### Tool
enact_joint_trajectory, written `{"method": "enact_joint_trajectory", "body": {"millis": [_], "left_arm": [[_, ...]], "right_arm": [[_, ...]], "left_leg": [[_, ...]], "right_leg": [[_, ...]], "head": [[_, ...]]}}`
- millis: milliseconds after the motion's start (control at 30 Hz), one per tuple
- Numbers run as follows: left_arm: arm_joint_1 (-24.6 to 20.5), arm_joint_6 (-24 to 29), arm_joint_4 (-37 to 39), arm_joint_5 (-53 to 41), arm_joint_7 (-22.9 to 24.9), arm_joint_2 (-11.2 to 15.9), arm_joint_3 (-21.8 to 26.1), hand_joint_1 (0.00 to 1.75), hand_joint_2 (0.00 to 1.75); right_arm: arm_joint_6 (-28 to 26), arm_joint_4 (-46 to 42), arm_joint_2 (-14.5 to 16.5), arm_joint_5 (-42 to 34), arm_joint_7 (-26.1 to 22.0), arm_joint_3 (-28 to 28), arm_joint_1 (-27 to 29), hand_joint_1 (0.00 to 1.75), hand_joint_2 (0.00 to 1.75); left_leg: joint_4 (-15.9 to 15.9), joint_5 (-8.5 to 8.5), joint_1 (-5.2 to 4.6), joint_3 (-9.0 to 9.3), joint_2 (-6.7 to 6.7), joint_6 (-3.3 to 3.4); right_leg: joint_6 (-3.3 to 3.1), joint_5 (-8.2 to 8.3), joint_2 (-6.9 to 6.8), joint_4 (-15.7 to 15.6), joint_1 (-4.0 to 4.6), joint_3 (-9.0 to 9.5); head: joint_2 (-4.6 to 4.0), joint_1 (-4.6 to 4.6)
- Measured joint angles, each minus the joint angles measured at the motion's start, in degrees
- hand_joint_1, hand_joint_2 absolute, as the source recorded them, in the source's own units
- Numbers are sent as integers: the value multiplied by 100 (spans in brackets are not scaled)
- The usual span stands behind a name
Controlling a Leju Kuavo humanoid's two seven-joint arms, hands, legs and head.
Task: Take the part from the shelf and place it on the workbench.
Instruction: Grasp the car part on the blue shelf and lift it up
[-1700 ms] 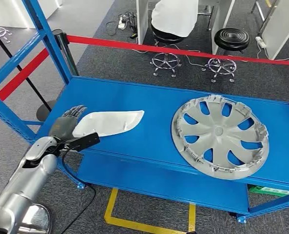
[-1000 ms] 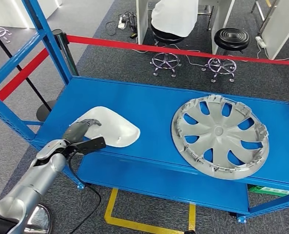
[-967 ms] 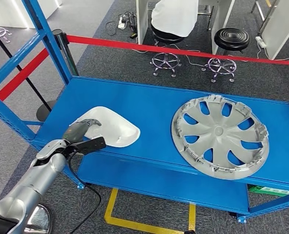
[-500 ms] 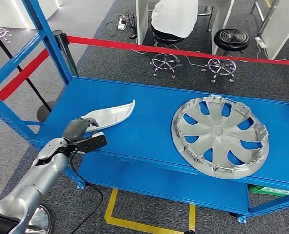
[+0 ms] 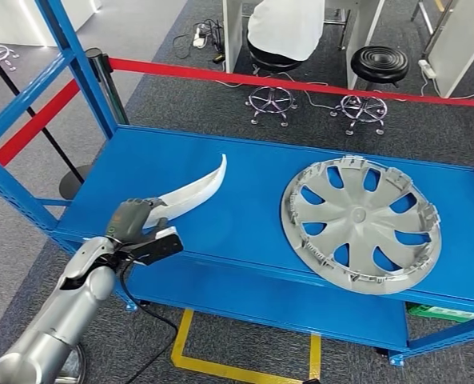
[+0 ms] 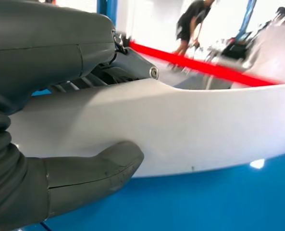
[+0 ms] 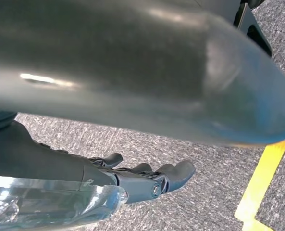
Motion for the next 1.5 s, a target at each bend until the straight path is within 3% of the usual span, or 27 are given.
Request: {"method": "enact_joint_trajectory", "body": {"millis": [367, 533, 667, 733, 833, 867, 900, 933, 1000, 1067, 1167, 1233, 1333, 1367, 1400, 1433, 1500], "left_arm": [[667, 306, -1375, 57, -35, -7, -165, 175, 175], [1170, 523, -1989, -76, -35, -4, -312, 175, 175], [1330, 544, -2253, -93, -24, -3, -385, 175, 175], [1341, 554, -2331, -95, -19, -3, -405, 175, 175], [1378, 565, -2365, -97, -4, 0, -419, 175, 175], [1400, 572, -2365, -104, -3, 0, -426, 175, 175], [1425, 590, -2368, -127, -3, -1, -433, 175, 175], [1461, 631, -2381, -171, -3, -2, -443, 175, 175], [1574, 795, -2445, -314, 2, -8, -467, 175, 175], [1753, 1018, -2551, -469, 24, -16, -515, 175, 175], [2079, 1329, -2693, -664, 71, -39, -615, 175, 175], [2269, 1502, -2752, -764, 126, -58, -668, 175, 175], [2555, 1789, -2831, -853, 232, -67, -729, 175, 175], [2653, 1873, -2853, -865, 269, -60, -738, 175, 175], [2748, 1953, -2880, -872, 305, -44, -744, 175, 175], [2833, 2023, -2912, -872, 337, -26, -747, 175, 175], [2952, 2137, -2990, -871, 386, 18, -752, 175, 175]], "right_arm": [[-21, 1, 13, -57, -113, -126, 23, 0, 0], [56, 1, 36, -196, -350, -298, 31, 0, 0], [63, 0, 45, -207, -371, -369, 28, 0, 0], [64, 0, 48, -209, -374, -397, 28, 0, 0], [64, 1, 48, -213, -376, -421, 38, 0, 0], [64, 1, 48, -217, -377, -425, 42, 0, 0], [65, 1, 48, -228, -380, -429, 44, 0, 0], [68, 1, 48, -243, -386, -438, 44, 0, 0], [85, 1, 56, -280, -401, -467, 39, 0, 0], [99, 4, 73, -314, -408, -512, 35, 0, 0], [63, 5, 85, -334, -407, -570, 37, 0, 0], [-32, 5, 85, -295, -382, -580, 42, 0, 0], [-216, 5, 95, -219, -294, -590, 35, 0, 0], [-254, 5, 98, -215, -274, -597, 32, 0, 0], [-288, 5, 103, -219, -274, -611, 30, 0, 0], [-321, 5, 109, -225, -294, -631, 28, 0, 0], [-382, 4, 127, -228, -358, -664, 18, 0, 0]], "left_leg": [[8, -8, -7, -12, 1, 13], [30, -22, -38, -23, 1, 64], [-20, 26, -38, -26, 6, 148], [-96, 81, 1, 8, 18, 195], [-106, 98, 24, 21, 30, 216], [-99, 96, 31, 23, 31, 212], [-89, 91, 44, 27, 32, 198], [-75, 74, 65, 35, 30, 173], [-24, 11, 102, 38, 27, 90], [45, -50, 96, 21, 24, 7], [97, -92, 82, 11, 22, -52], [289, -287, 91, -73, 14, -87], [1341, -906, 88, -540, -3, -100], [1637, -1008, 87, -667, -5, -89], [1741, -989, 84, -699, -8, -67], [1622, -863, 77, -622, -17, -34], [893, -517, 52, -208, -126, 60]], "right_leg": [[6, 3, 1, -7, -10, -4], [46, 8, 0, -14, -43, -5], [124, 30, -2, -49, -56, -3], [169, -133, -3, 198, -51, -126], [230, -626, -6, 1280, -70, -633], [248, -677, -7, 1523, -75, -751], [266, -616, -8, 1557, -80, -772], [287, -451, -11, 1351, -90, -674], [339, -111, -30, 607, -111, -273], [297, -28, -18, 180, -116, -26], [120, -103, 27, 167, -120, -49], [36, -93, 33, 163, -122, -71], [-54, -42, 59, 155, -103, -149], [-72, -17, 81, 155, -92, -184], [-84, 13, 112, 155, -79, -220], [-88, 51, 155, 155, -67, -258], [-72, 143, 254, 154, -55, -340]], "head": [[0, -1], [0, -2], [0, -1], [0, 15], [0, 32], [0, 32], [0, 32], [0, 32], [0, 43], [1, 67], [0, 46], [0, 33], [0, 22], [0, 22], [0, 22], [0, 23], [0, 22]]}}
